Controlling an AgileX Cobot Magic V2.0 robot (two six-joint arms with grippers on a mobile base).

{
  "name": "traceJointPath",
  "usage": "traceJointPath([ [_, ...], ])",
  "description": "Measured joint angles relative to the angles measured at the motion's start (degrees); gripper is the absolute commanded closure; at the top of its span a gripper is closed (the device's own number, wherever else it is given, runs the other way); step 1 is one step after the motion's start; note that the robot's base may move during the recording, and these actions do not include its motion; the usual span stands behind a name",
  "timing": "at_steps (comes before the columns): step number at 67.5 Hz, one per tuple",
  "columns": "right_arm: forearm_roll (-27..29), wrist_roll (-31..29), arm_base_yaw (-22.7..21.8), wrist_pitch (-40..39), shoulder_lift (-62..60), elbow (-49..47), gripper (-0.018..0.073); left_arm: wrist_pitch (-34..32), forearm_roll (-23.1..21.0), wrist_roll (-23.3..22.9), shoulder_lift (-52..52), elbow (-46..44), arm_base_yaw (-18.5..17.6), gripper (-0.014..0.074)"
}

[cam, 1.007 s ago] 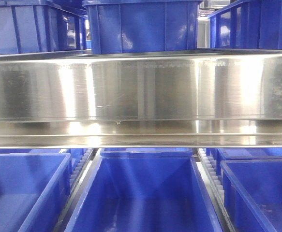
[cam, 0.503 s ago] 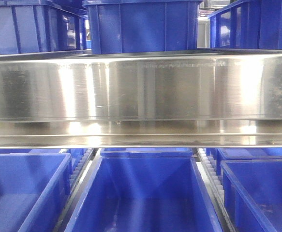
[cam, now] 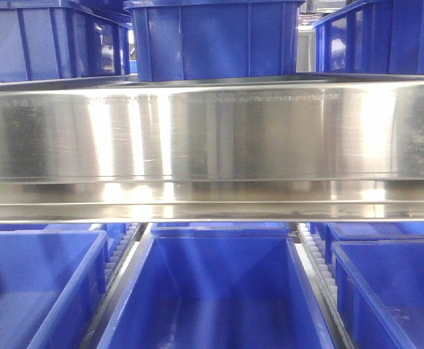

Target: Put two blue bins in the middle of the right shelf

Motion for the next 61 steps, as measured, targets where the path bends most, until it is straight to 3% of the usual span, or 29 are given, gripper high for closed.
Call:
traceJointPath([
  [61, 0.10, 0.11, 0.00, -0.14, 0.17, 0.00, 0.0712, -0.43, 0.00, 0.00, 0.00, 0.00, 0.29, 0.0707],
])
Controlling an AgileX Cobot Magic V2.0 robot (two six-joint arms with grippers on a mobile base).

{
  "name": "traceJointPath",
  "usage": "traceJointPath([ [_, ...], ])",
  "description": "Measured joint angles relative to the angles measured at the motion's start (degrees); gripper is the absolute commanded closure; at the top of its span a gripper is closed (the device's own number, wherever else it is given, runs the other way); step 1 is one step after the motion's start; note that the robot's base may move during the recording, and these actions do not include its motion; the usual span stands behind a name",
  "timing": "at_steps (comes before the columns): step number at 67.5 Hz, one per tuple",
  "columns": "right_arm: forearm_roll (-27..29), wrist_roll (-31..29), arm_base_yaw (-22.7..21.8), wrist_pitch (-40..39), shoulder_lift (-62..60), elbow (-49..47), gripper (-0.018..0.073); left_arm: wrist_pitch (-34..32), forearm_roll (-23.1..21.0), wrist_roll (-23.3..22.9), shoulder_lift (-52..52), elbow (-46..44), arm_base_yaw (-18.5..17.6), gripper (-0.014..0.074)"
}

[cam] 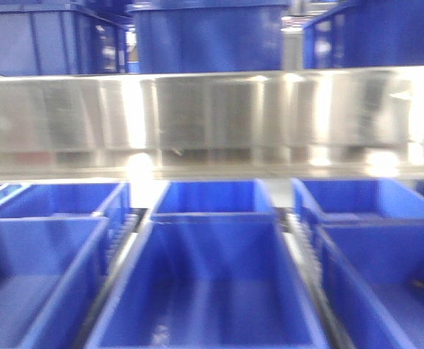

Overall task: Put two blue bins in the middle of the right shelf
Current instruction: 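Back away from the rack and drive off holding the teal bin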

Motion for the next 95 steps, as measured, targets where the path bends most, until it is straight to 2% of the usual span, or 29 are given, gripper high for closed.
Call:
traceJointPath([
  [95, 0.00, 0.00, 0.00, 0.00, 0.00, 0.00, 0.0712, -0.40, 0.00, 0.00, 0.00, 0.00, 0.00, 0.0707],
])
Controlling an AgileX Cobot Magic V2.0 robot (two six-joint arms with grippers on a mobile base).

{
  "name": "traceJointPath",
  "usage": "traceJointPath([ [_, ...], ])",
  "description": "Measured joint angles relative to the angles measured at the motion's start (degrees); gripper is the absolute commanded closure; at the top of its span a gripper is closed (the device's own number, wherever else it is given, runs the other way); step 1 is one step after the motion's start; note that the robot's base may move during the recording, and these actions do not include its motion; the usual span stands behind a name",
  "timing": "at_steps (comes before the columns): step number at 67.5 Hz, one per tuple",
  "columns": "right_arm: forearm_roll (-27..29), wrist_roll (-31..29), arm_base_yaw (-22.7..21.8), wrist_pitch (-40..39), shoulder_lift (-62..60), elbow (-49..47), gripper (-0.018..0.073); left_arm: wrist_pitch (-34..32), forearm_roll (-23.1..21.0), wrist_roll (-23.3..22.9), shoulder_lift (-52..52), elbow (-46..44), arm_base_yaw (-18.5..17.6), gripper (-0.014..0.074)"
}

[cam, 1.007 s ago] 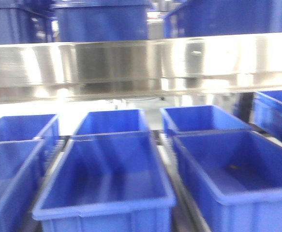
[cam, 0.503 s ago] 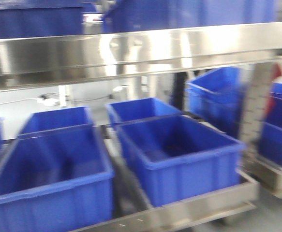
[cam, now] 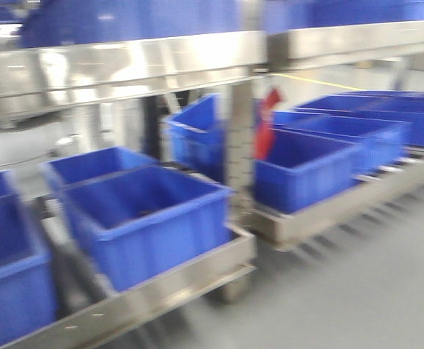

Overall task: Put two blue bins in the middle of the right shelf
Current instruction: 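Back away from the rack and drive off holding the teal bin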

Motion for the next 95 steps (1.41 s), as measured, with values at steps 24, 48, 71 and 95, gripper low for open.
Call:
traceJointPath([
  [24, 0.00, 0.00, 0.00, 0.00, 0.00, 0.00, 0.0712, 0.00, 0.00, 0.00, 0.00, 0.00, 0.00, 0.0707],
  [48, 0.00, 0.00, 0.00, 0.00, 0.00, 0.00, 0.0712, 0.00, 0.00, 0.00, 0.00, 0.00, 0.00, 0.0707],
  [71, 0.00, 0.00, 0.00, 0.00, 0.00, 0.00, 0.0712, -0.06, 0.00, 0.00, 0.00, 0.00, 0.00, 0.0707],
  [95, 0.00, 0.00, 0.00, 0.00, 0.00, 0.00, 0.0712, -0.06, 0.00, 0.00, 0.00, 0.00, 0.00, 0.0707],
])
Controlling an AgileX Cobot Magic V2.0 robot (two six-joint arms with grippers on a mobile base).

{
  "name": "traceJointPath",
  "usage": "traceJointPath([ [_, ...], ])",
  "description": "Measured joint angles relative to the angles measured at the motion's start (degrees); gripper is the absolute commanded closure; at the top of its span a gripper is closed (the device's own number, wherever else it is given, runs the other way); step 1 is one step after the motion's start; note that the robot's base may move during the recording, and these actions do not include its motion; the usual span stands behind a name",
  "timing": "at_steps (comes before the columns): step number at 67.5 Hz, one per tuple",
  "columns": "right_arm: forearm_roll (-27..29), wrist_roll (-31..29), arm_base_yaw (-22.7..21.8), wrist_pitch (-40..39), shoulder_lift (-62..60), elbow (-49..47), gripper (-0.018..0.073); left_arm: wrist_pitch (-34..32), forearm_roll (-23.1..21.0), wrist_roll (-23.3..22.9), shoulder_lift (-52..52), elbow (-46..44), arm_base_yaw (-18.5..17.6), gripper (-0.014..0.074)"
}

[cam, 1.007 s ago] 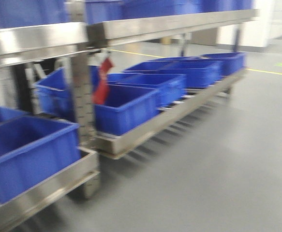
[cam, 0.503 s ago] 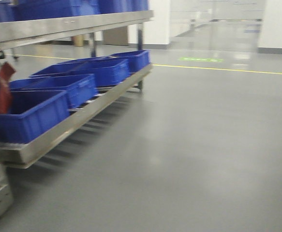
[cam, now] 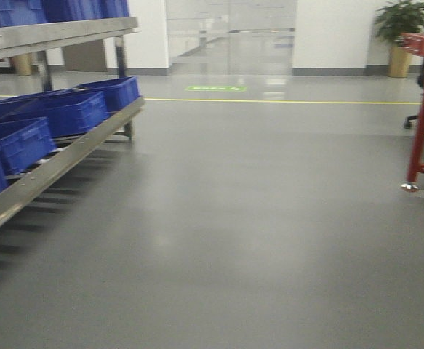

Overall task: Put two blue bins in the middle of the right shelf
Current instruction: 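Back away from the rack and drive off holding the teal bin, then drive across the floor carrying the teal bin in both grippers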

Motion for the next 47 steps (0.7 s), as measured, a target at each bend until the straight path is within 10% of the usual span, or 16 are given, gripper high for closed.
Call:
traceJointPath([
  [47, 0.00, 0.00, 0.00, 0.00, 0.00, 0.00, 0.0712, 0.00, 0.00, 0.00, 0.00, 0.00, 0.00, 0.0707],
])
